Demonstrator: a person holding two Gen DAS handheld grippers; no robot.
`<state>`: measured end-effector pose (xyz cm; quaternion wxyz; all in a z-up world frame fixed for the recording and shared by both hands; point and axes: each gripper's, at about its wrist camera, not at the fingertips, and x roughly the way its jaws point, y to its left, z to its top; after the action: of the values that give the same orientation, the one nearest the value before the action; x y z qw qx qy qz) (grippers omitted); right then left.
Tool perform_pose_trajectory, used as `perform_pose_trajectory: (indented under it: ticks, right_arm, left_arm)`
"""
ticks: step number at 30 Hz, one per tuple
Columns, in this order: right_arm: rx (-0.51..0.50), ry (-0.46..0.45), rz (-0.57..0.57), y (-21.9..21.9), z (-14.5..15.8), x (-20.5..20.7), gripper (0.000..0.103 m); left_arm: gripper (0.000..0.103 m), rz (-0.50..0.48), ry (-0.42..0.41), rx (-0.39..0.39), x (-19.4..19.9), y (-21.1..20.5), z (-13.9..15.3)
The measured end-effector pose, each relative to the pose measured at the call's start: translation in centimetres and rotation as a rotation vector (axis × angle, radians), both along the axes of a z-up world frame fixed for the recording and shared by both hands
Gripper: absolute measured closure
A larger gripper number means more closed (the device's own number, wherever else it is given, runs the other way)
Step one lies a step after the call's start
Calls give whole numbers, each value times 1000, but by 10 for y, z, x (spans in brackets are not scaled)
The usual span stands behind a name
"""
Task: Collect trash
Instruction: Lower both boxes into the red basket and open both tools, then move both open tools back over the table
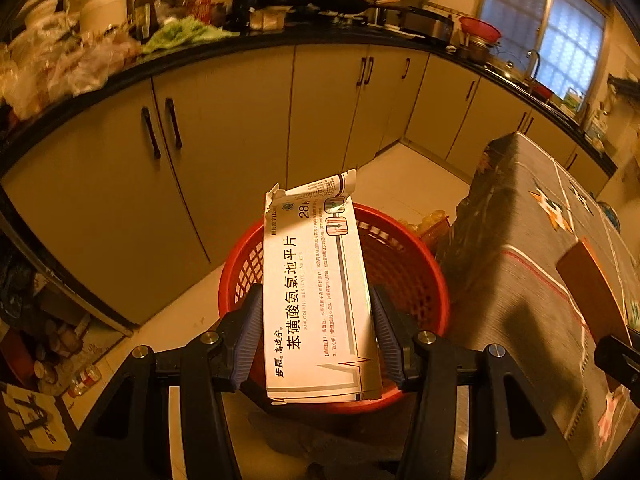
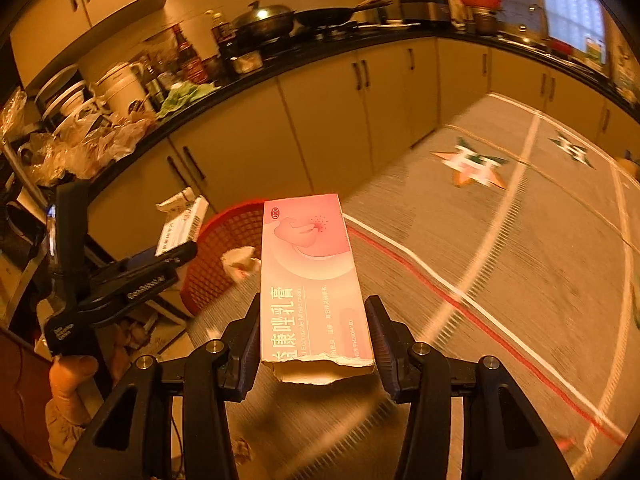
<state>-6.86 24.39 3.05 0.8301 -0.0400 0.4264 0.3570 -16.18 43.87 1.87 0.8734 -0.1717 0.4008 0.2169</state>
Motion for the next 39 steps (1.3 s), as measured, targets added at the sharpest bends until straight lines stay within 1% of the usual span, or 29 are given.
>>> perform_pose_trajectory:
  ticks: [6,9,10,11,12,14,18,20,25,28,32,39]
  right_arm:
    - [3,35,63,59,-10,25,50]
    - [30,63,91,83,-16,39,49]
    - [35,71,97,91,-17,43,47]
    - [38,74,98,95,-18,46,43]
    - [43,75,95,98,-18,47,40]
    - [54,79,91,98,-19,50,40]
    - [55,73,56,84,-18,49,40]
    - [63,70,28,70,-17,47,40]
    - [77,68,-37,31,-16,35,40]
    - [77,66,-69,9,-15,26,40]
    - [76,57,-103,-20,-15,11,40]
    - [105,54,-167,-71,-12,-5,39]
  left_arm:
    - [52,15,17,-77,15,29,-19]
    - [50,19,11,-109,17,39,-22]
    - [46,19,8,-115,16,42,-23]
    - [43,19,4,-118,15,43,-23]
    - [42,21,1,-119,14,44,-23]
    - [39,25,6,-109,11,43,-22]
    - [37,41,18,-76,3,34,-15]
    - [34,47,18,-40,-3,26,-9]
    - [31,51,33,93,-13,1,5]
    - [31,54,42,159,-17,-14,12]
    - [30,35,39,180,-21,-31,21]
    - [29,-12,24,232,-28,-68,38]
